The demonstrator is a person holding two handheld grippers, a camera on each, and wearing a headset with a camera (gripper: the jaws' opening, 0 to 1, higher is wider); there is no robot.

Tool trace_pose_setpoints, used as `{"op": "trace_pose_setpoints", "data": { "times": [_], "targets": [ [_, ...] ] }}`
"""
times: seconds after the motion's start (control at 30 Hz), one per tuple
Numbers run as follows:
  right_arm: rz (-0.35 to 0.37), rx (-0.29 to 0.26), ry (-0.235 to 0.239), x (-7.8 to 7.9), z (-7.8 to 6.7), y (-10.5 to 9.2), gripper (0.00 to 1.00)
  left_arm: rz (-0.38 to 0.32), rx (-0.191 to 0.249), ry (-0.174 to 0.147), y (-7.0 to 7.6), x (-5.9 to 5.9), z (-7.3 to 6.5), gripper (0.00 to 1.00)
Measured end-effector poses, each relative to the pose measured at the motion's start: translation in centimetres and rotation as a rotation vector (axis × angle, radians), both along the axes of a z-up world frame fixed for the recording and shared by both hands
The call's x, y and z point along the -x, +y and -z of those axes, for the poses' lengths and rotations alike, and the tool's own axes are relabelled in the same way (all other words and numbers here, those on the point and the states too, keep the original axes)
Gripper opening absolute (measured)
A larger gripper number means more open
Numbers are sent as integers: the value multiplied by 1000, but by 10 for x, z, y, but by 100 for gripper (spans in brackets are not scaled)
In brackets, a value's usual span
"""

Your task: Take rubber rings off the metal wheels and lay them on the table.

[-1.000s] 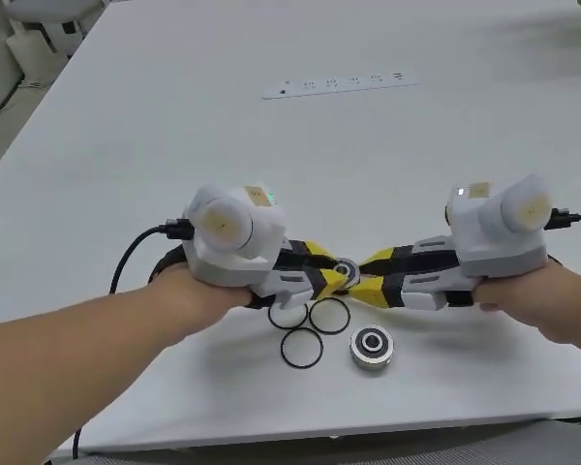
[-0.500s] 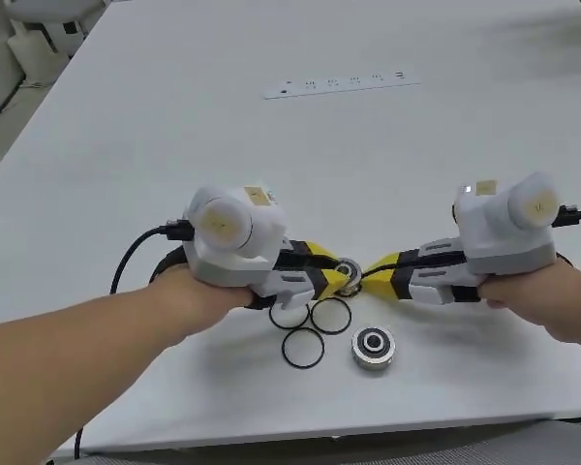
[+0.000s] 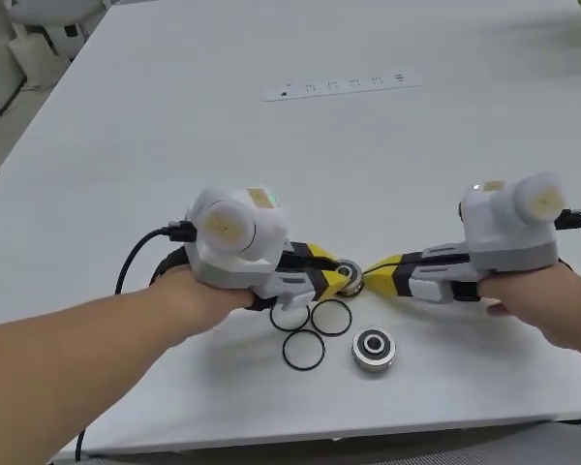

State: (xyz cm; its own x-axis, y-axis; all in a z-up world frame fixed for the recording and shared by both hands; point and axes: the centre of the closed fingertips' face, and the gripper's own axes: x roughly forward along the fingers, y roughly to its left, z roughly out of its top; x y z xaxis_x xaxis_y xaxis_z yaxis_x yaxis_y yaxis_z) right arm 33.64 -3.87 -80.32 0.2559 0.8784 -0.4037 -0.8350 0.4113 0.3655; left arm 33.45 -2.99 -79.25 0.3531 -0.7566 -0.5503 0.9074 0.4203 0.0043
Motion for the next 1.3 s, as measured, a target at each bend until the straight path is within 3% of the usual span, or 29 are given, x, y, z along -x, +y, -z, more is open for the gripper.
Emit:
{"op": "trace_pose_setpoints", "data": {
  "times": [0.17,0.27,1.0,1.3],
  "targets": [
    [47,-58,21,-3,-10,-1,0,-2,-4,4,0,0,0,11],
    [40,-43,-4,-1,-12,2,0,-4,-8,2,0,0,0,11],
    [52,-88,60,6,-20,6,0,-2,-37,2,-1,0,1,10],
    [43,-103,65,8,-21,7,0,-3,-40,0,-1,0,1,10]
  ]
}}
